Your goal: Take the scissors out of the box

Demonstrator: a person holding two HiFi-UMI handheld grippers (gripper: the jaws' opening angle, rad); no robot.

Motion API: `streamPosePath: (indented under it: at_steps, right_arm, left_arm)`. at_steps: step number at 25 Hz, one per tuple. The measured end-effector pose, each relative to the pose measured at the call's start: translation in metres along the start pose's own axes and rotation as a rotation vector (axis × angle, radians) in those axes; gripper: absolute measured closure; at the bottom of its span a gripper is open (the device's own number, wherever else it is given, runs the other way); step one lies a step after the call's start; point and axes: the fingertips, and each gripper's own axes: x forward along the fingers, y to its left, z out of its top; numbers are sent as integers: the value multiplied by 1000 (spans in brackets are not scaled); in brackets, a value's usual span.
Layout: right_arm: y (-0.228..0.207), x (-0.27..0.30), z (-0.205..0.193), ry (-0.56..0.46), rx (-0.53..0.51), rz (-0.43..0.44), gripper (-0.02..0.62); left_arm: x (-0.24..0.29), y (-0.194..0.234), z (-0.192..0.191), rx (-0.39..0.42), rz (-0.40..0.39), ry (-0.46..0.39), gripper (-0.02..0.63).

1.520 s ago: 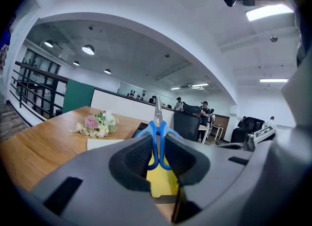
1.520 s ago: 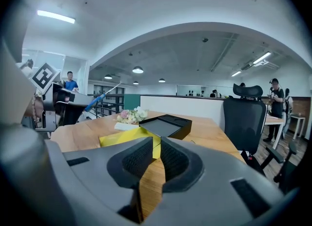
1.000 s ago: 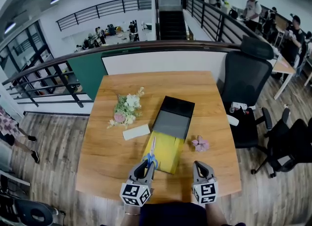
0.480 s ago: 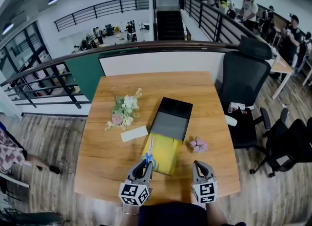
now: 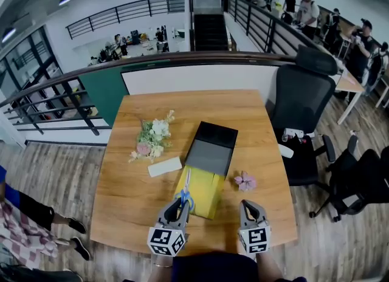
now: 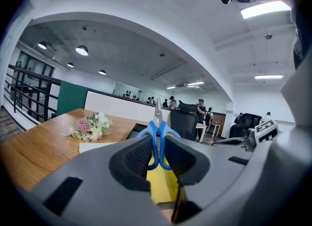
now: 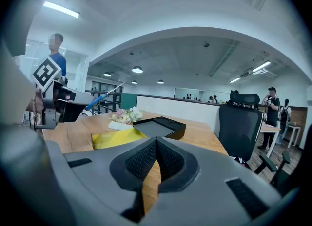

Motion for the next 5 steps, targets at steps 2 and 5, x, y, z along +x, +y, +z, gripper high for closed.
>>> streamPosePath:
  at_steps: [2, 5]
  right_arm:
    - [-1, -1, 1, -6, -1, -4, 586]
    - [-2, -2, 0, -2, -4, -8, 586]
  left_arm:
    - [0, -1, -1, 2, 0, 0, 520]
    - [0, -3, -3, 0, 1, 3, 520]
